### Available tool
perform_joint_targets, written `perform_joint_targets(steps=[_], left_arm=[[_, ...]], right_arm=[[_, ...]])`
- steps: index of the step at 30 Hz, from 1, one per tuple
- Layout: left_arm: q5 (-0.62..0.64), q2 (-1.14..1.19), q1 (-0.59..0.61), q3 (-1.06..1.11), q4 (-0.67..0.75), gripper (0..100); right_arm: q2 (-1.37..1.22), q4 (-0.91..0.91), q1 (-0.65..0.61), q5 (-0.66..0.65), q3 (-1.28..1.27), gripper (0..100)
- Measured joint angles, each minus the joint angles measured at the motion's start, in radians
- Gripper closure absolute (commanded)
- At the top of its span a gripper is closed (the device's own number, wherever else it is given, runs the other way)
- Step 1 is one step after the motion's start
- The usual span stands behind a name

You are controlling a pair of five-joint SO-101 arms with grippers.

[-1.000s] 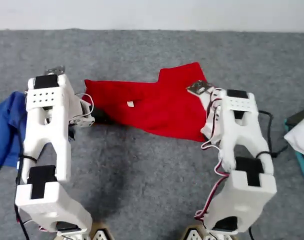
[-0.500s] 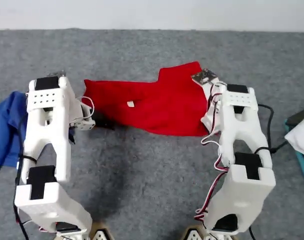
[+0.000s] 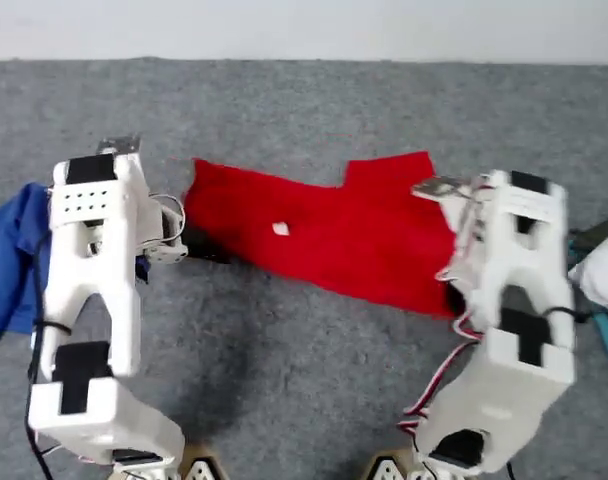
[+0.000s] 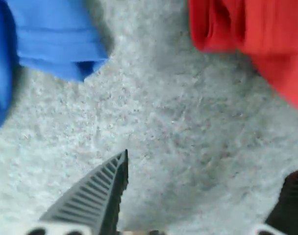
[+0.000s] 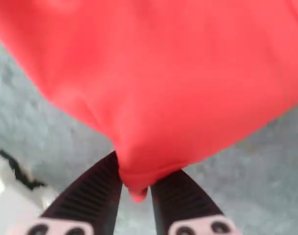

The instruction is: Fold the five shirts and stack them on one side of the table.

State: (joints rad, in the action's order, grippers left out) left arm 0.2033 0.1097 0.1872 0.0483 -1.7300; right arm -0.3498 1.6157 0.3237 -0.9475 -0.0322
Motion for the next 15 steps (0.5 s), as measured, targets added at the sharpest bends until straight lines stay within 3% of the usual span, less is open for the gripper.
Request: perform_joint_targets(steps=[6, 11, 15], left_arm=[[-0.152, -0.107, 0.017, 0.037, 0.000, 55], [-0.164, -0.115, -0.021, 0.173, 0.000, 55], [-0.164, 0.006, -0.087, 0.187, 0.000, 55]], right_arm=[[0.000, 0.041, 0.166, -0.118, 0.000, 98.9], [0.000, 0.041, 0.163, -0.123, 0.003, 98.9], [0.000, 0.025, 0.121, -0.060, 0.003, 98.9]])
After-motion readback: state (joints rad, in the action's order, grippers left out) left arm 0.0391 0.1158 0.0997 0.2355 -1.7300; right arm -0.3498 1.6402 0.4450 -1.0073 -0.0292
